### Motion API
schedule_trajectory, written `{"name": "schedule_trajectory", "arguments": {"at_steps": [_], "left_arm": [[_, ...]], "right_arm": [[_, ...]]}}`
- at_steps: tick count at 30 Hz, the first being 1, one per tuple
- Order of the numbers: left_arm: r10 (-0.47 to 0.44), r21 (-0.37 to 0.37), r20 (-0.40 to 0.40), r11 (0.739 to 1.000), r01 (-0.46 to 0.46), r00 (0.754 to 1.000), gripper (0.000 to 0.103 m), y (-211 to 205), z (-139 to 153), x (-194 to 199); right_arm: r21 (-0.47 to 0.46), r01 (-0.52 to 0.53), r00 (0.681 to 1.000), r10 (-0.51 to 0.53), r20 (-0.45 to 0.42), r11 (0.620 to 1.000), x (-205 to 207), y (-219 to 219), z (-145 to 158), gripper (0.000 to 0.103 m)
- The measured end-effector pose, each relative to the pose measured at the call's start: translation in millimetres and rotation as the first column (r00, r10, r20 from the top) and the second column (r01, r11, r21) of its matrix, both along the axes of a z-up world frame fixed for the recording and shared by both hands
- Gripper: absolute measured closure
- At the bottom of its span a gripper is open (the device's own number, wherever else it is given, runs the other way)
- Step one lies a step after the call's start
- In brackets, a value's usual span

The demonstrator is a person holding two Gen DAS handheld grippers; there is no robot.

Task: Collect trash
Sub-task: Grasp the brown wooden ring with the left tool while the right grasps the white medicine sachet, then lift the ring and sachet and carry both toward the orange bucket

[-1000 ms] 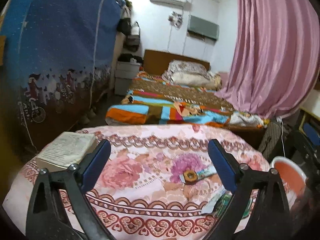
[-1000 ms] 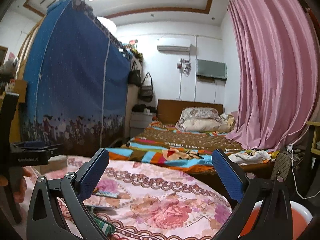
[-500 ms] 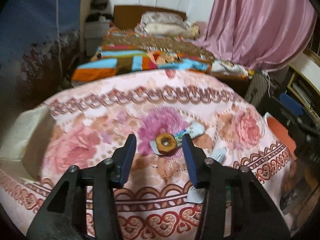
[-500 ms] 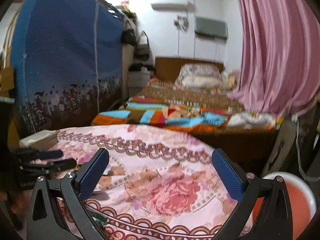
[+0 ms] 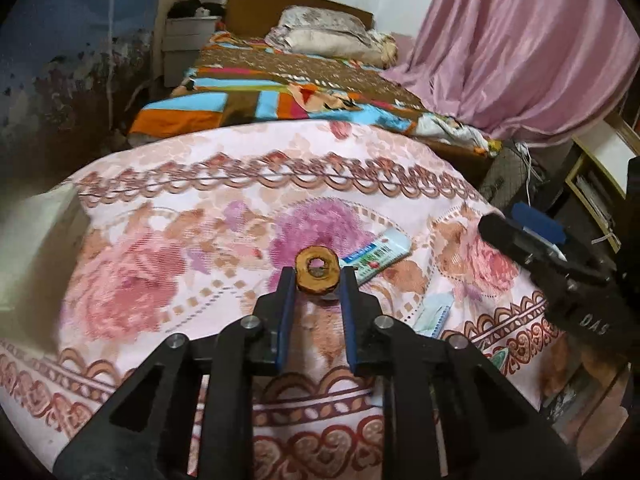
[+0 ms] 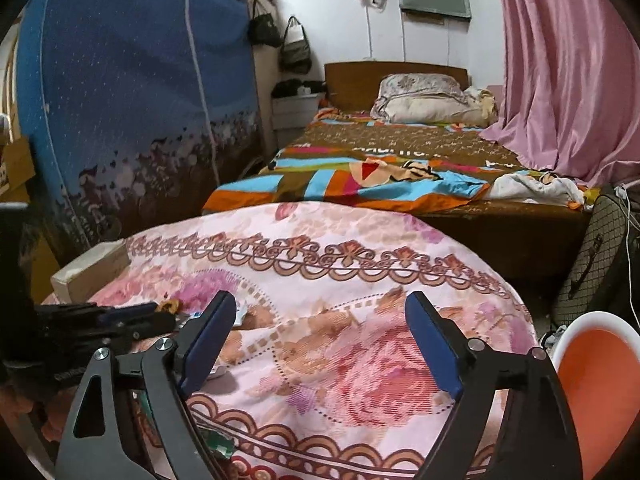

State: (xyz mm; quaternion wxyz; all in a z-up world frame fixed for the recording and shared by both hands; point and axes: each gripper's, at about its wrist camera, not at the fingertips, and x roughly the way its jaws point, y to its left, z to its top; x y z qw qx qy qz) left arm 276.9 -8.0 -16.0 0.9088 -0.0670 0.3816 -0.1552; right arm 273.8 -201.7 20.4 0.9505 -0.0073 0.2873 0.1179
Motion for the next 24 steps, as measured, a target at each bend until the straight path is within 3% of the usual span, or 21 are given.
{"name": "schedule_trajectory", "arguments": {"at_steps": [6,13,17,24], "left_arm": [[0.114,0.051,0.017,0.992,-0.115,0.993,0.097,25.8,4.5,-19.1],[0.243,0.023,-0.03,0.97,-0.242,0.97,0.097,56.4,-0.6,-10.4],[0.281,-0.015,-0.084,0.959,-0.283,0.956,0.097,71.4,-7.3,-4.4],[0.282,-0.001,-0.081,0.959,-0.283,0.956,0.097,67.3,-9.6,-3.6]], "right_arm": [[0.022,-0.075,0.99,0.077,-0.12,0.997,19.6,16.9,-11.8,0.017],[0.048,-0.184,0.952,0.19,-0.24,0.982,43.1,49.8,-25.1,0.017],[0.048,-0.231,0.941,0.236,-0.244,0.972,46.4,63.5,-25.2,0.017],[-0.085,-0.303,0.926,0.272,-0.26,0.949,42.1,95.4,-36.1,0.017]]}}
